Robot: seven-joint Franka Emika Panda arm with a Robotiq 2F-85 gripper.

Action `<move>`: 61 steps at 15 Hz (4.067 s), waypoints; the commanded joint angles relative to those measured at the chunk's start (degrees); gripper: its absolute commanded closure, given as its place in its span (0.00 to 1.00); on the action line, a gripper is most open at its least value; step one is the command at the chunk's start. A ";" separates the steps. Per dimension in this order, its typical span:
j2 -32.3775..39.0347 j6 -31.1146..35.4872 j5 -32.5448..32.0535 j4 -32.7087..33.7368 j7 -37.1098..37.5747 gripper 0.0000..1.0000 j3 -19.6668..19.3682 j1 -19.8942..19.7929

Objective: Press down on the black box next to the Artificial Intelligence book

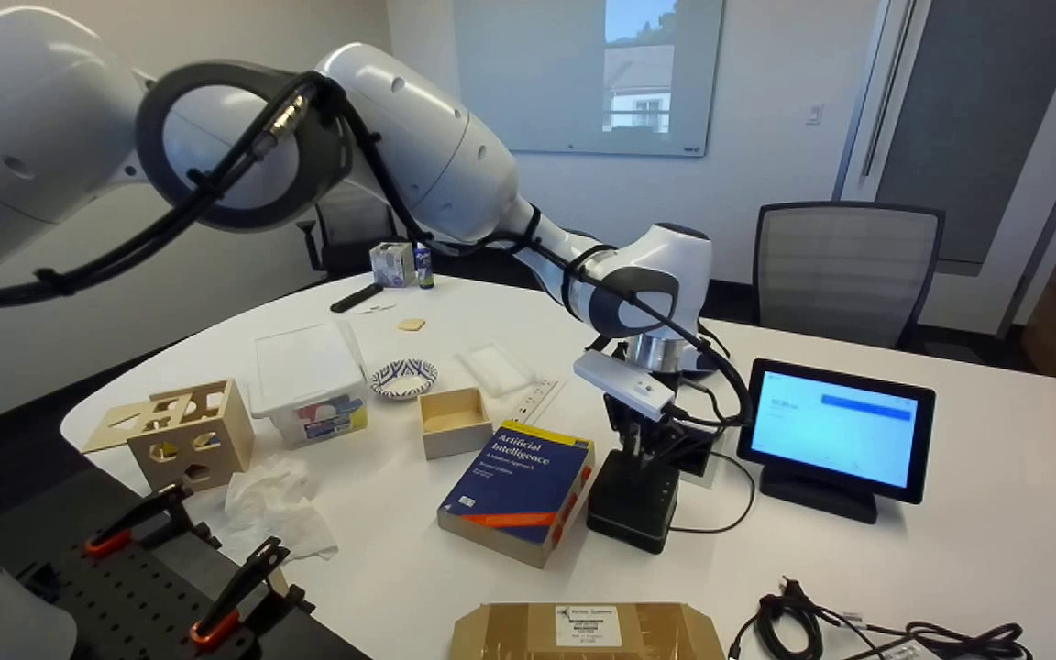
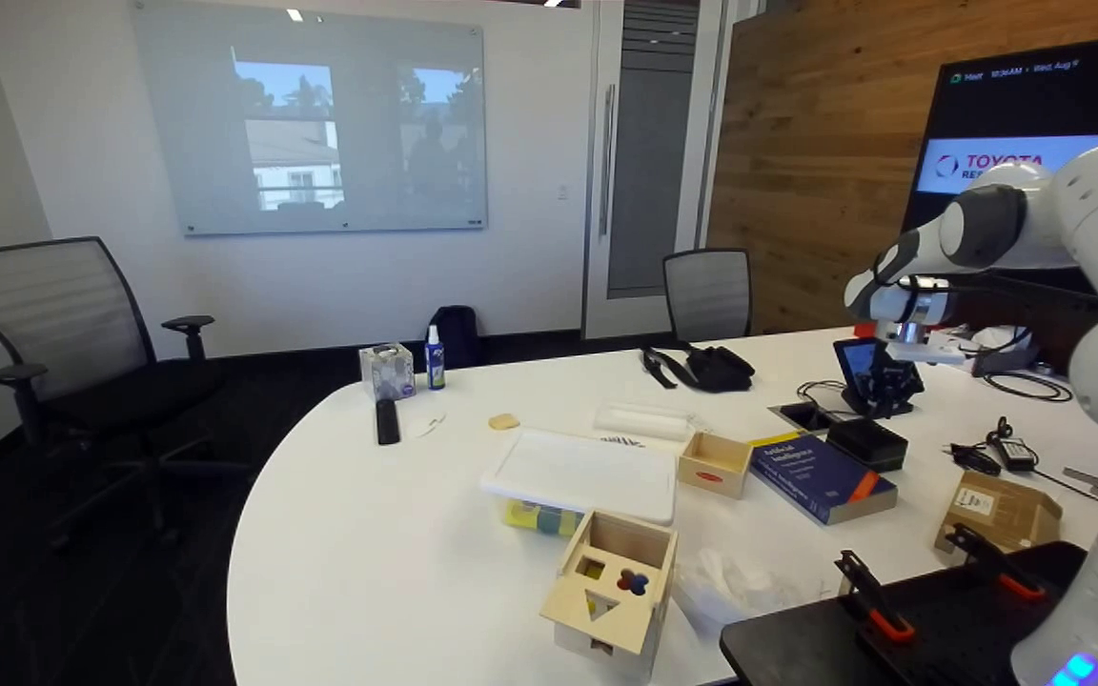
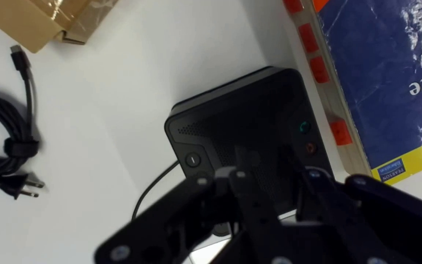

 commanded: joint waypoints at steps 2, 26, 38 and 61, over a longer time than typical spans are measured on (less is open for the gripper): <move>2.64 -7.45 -1.97 6.05 2.44 1.00 0.40 -0.47; 3.17 -12.22 5.30 8.55 5.97 0.80 1.45 -1.22; 6.55 -7.93 11.22 10.20 13.01 1.00 1.24 -2.48; 9.46 -7.57 11.56 15.21 41.85 1.00 0.78 -2.47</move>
